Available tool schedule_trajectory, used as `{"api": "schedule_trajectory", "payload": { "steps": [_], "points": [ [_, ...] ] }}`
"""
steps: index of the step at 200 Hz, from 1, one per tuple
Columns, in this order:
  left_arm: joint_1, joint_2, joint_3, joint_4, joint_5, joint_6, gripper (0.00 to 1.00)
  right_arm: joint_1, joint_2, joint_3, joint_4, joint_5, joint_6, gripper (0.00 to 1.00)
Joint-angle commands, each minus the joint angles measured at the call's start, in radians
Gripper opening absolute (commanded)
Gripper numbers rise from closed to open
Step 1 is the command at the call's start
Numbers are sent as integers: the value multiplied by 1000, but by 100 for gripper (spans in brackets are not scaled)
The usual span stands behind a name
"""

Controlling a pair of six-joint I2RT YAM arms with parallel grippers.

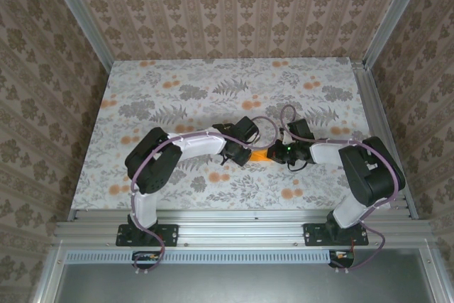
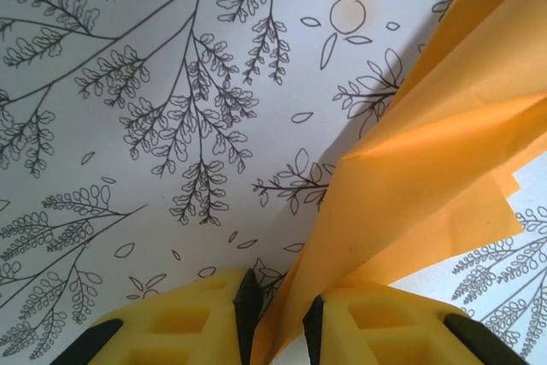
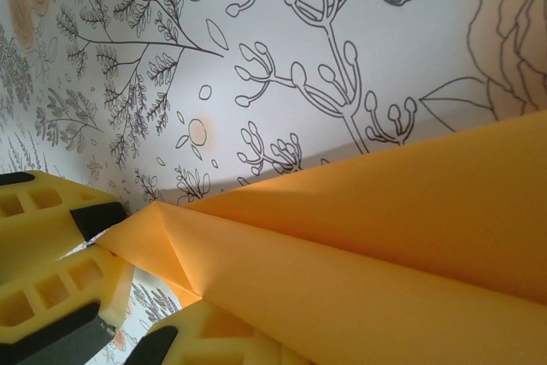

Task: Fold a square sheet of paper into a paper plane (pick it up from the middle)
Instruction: Fold the wing for the fifth time at the center of the table.

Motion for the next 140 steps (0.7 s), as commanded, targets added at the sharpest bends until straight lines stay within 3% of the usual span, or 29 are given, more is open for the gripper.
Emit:
{"api": "schedule_trajectory", "payload": {
  "steps": [1,68,140],
  "points": [
    [9,-8,-38,-82,22,50,30,-6,49,-9,-69,66,-31,0],
    [106,-150,-26,-44,256,10,32,-8,50,-13,-67,55,-37,0],
    [143,-33,59,46,415,-59,21,-10,46,-24,-57,54,-35,0]
  ]
}}
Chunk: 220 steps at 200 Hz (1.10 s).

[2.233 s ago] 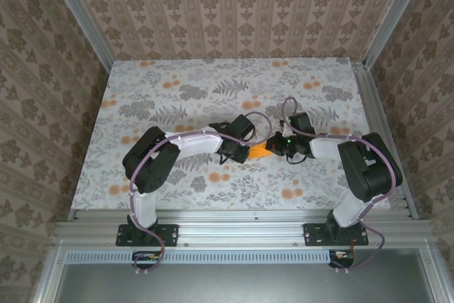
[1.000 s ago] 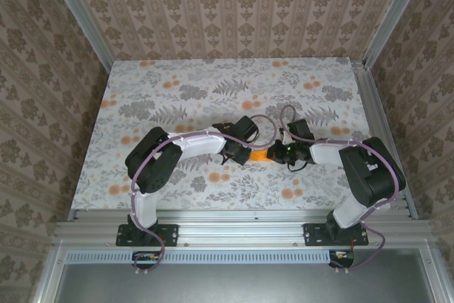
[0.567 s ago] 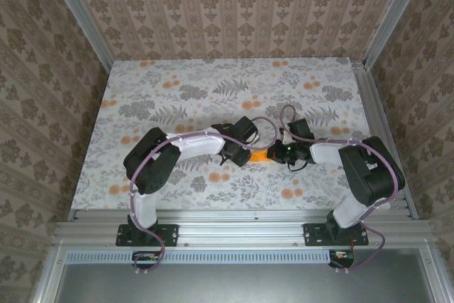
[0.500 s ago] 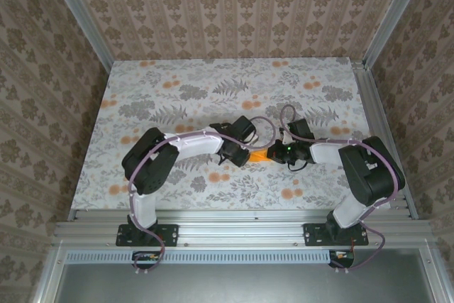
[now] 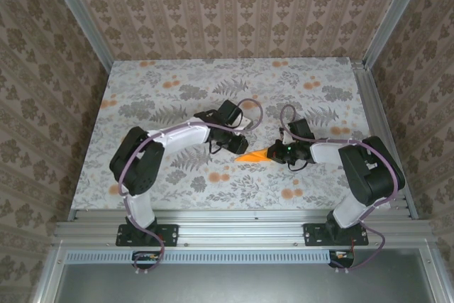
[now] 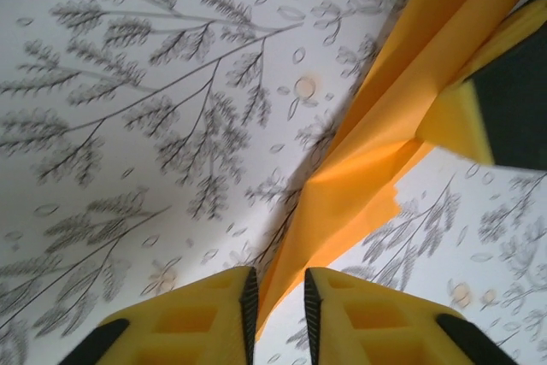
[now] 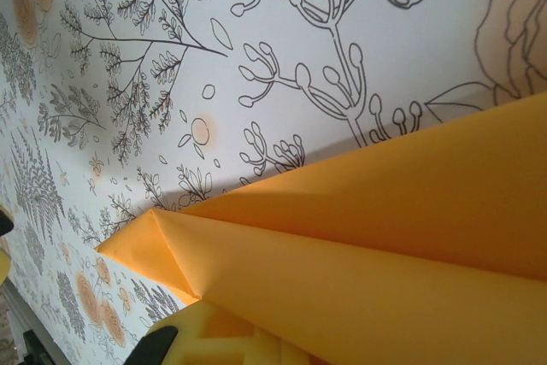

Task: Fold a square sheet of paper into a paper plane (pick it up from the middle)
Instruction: Fold the wing for the fifth time at the center of the table.

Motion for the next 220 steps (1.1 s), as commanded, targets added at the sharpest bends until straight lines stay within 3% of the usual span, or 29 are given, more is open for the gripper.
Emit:
{"api": "schedule_trajectory", "payload": {
  "steps": [1,104,157,220],
  "points": [
    [4,56,47,35,92,-29,21,-7,42,-25,-59,68,-19,0],
    [-1,161,75,-6,139,-11,13,-11,43,-60,0,67,28,0],
    [-5,142,41,16,186,-32,13,-17,45,-87,47,74,68,0],
    [-16,135,25,16,161,-26,18,-37,42,-125,111,59,115,0]
  ]
}}
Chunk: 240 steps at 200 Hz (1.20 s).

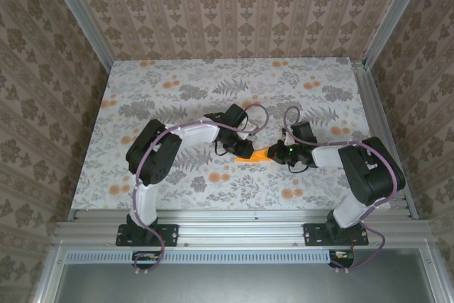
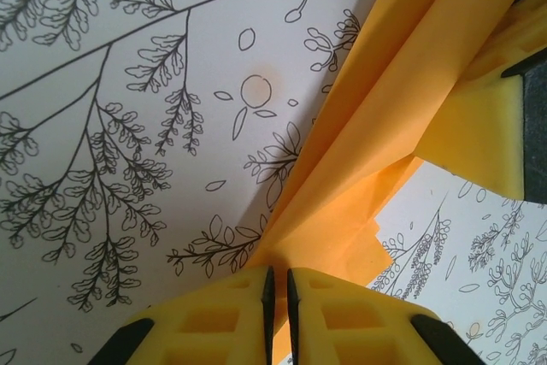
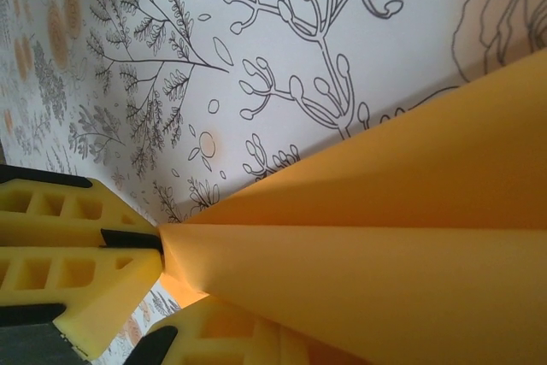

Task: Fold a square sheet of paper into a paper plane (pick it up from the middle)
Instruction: Fold the wing for the fifth time at the center of the table.

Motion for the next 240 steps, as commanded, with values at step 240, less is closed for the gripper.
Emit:
{"api": "schedule_trajectory", "payload": {
  "steps": [240],
  "points": [
    [-94,28,-21,-76,-228,99,25,-46,-58,-63,-12,19,49,13]
  ]
}}
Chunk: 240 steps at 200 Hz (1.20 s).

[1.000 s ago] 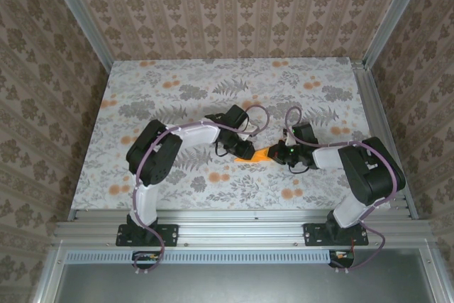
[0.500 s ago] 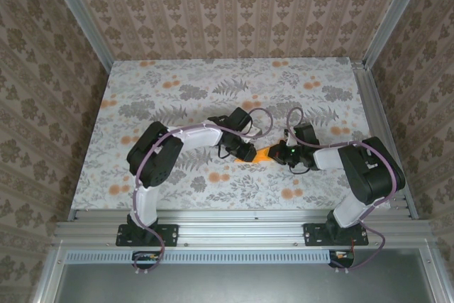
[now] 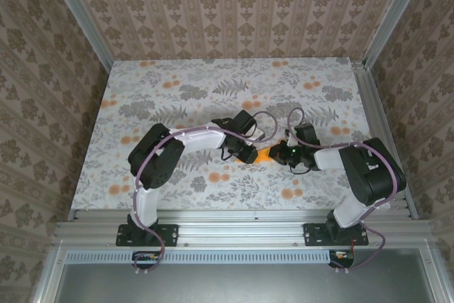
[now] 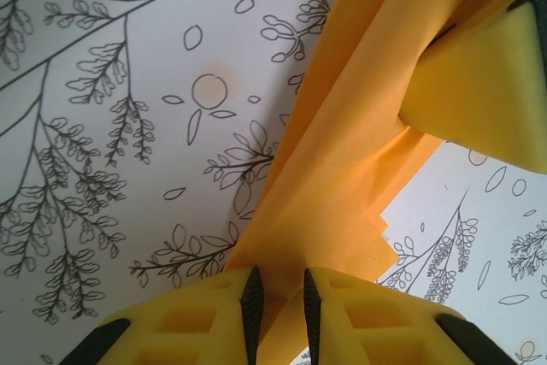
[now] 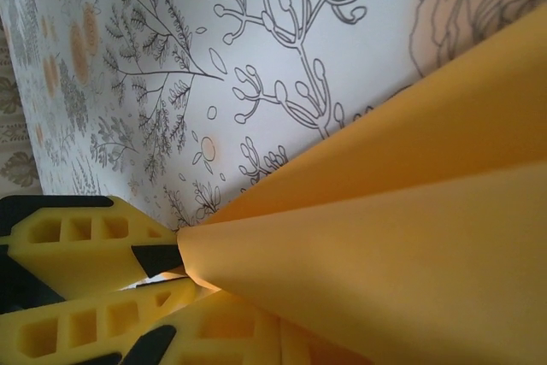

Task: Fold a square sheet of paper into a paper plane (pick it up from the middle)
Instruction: Fold the wing for the fifth time at the center of the table.

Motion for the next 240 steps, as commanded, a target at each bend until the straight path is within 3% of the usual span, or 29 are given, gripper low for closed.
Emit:
{"api": "schedule_trajectory", "payload": {
  "steps": [1,24,47,99,178,222,240],
  "points": [
    [-7,39,-16,-80,-47,31,25,-18,-43,-15,-91,54,-2,13],
    [-6,36,-23,-73,-51,35,25,-18,-83,4,-132,65,-9,15],
    [-6,30,-29,-61,-43,39,25,-20,-106,21,-176,82,-23,25],
    [-6,15,-41,-37,-27,51,25,-34,-88,55,-149,57,-38,28],
    [-7,13,-40,-20,-21,57,25,-30,-51,77,-108,-42,-73,22],
    [-6,4,-34,-18,-28,50,26,-24,-52,78,-118,-58,-93,1],
    [-6,-16,-33,-17,-42,37,29,-24,-57,76,-146,-44,-106,0]
  ]
}}
